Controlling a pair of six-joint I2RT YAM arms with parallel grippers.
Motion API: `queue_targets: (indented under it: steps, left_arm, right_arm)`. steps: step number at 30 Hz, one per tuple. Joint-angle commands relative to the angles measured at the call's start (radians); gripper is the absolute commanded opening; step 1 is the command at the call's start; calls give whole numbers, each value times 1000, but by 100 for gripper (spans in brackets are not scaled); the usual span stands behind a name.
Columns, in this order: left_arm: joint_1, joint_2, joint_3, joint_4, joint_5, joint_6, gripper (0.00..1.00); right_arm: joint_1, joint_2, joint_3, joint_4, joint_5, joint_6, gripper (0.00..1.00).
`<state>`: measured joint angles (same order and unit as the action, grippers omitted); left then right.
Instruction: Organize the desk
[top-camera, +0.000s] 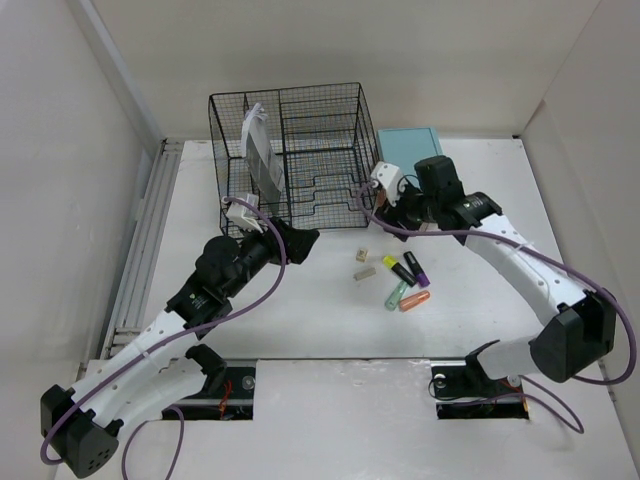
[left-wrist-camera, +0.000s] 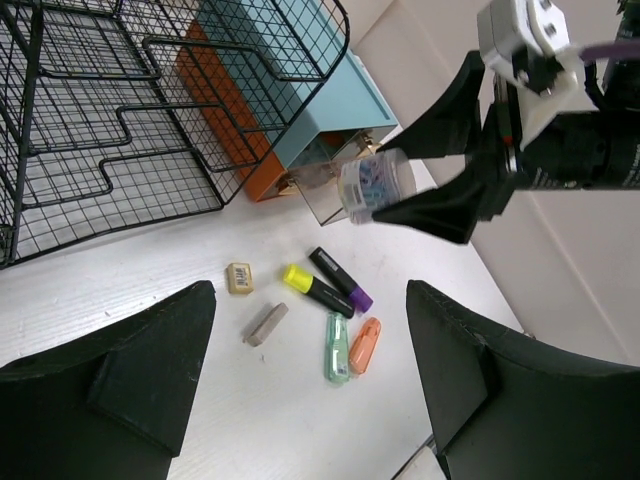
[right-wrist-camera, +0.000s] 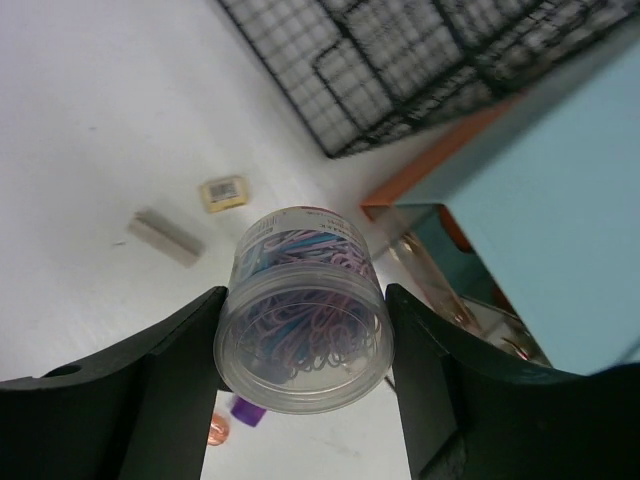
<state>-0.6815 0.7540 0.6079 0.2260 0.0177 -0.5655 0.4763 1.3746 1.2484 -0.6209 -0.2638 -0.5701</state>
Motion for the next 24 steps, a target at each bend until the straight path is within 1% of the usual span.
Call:
queue_targets:
  steps: [1,6,11,14,20,24]
  left_arm:
    - [-6,-19,6,30,2,19,74]
    - [-6,-10,6,30,2,19,74]
    - [-6,-10,6,30,2,19,74]
    - [-6,-10,6,30,2,19,74]
    - [-6,-10,6,30,2,19,74]
    - [-6,-10,6,39,2,19,74]
  right_arm:
    - [-42,-29,3,145,113,78,0]
    - [-90,-40,-17,191,150,105,0]
    - [-100,-8,-17,211,198,138,0]
    - [-100,35,12,176,210,138,0]
    - [-100,78,89,8,170,67,0]
    - [-110,87,109,-62,181,56,0]
